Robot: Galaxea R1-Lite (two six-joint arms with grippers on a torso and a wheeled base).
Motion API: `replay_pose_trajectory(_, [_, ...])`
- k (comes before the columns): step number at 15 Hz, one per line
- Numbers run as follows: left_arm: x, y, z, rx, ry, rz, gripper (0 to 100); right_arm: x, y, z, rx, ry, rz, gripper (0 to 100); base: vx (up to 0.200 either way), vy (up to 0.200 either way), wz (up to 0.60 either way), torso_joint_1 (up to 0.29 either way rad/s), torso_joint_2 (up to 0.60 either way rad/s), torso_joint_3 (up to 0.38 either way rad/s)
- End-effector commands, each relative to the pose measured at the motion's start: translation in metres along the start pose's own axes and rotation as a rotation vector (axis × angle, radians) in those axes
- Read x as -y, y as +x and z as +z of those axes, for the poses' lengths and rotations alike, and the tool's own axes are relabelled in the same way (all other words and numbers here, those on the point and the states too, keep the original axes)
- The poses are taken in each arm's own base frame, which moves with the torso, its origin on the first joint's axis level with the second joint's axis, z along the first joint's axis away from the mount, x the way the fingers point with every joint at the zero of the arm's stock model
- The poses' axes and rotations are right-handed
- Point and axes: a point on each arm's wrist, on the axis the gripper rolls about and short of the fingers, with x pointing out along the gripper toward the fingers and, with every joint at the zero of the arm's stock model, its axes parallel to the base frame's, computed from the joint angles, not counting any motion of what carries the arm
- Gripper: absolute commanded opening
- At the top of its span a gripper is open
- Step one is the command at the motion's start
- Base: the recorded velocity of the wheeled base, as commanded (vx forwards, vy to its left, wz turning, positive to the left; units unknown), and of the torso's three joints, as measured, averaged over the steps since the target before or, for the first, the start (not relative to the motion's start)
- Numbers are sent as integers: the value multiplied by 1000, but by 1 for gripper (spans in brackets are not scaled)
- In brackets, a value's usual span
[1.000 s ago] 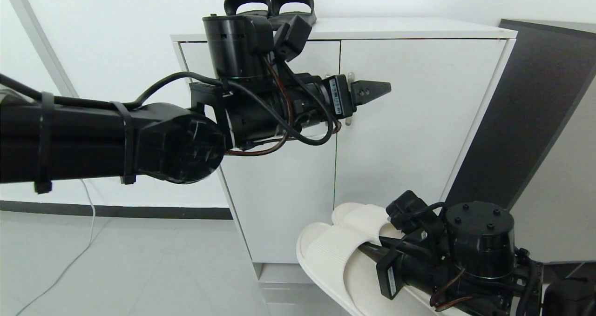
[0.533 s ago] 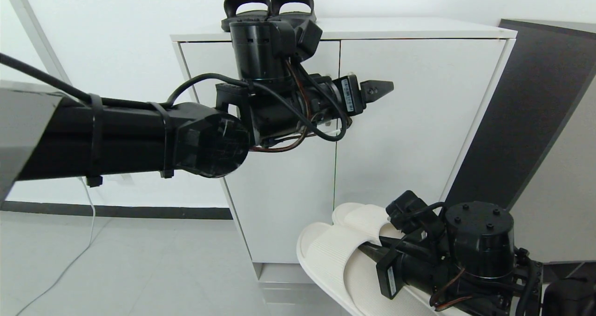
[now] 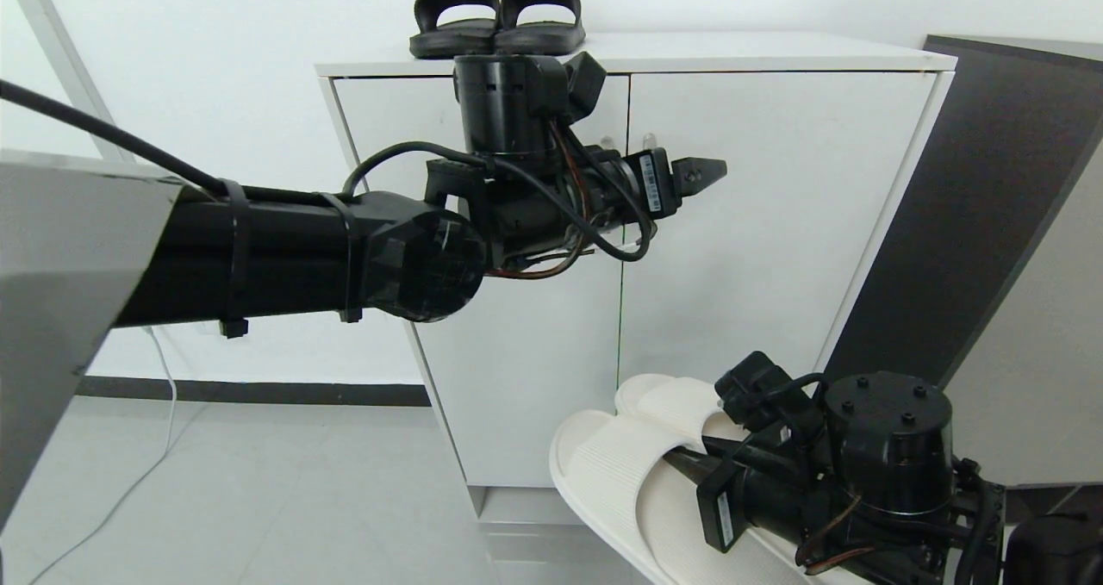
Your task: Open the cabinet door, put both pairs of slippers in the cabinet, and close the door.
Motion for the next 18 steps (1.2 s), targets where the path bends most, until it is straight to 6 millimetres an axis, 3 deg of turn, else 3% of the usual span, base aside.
replay_pose_trajectory(1, [-2, 4, -1, -4, -1, 3, 100, 0, -1, 2, 11, 1, -1, 0, 0, 0, 0, 0, 0, 0])
replay_pose_trajectory(13, [-5, 16, -5, -9, -3, 3, 100, 0, -1, 3, 21, 0, -2, 0, 0, 0, 0, 0, 0, 0])
replay_pose_trajectory(14, [-5, 16, -4, -8, -3, 2, 0, 0, -1, 3, 21, 0, -2, 0, 0, 0, 0, 0, 0, 0])
replay_pose_trajectory(18, [-4, 14, -2, -2, -5, 0, 0, 0, -1, 2, 21, 0, 1, 0, 0, 0, 0, 0, 0, 0])
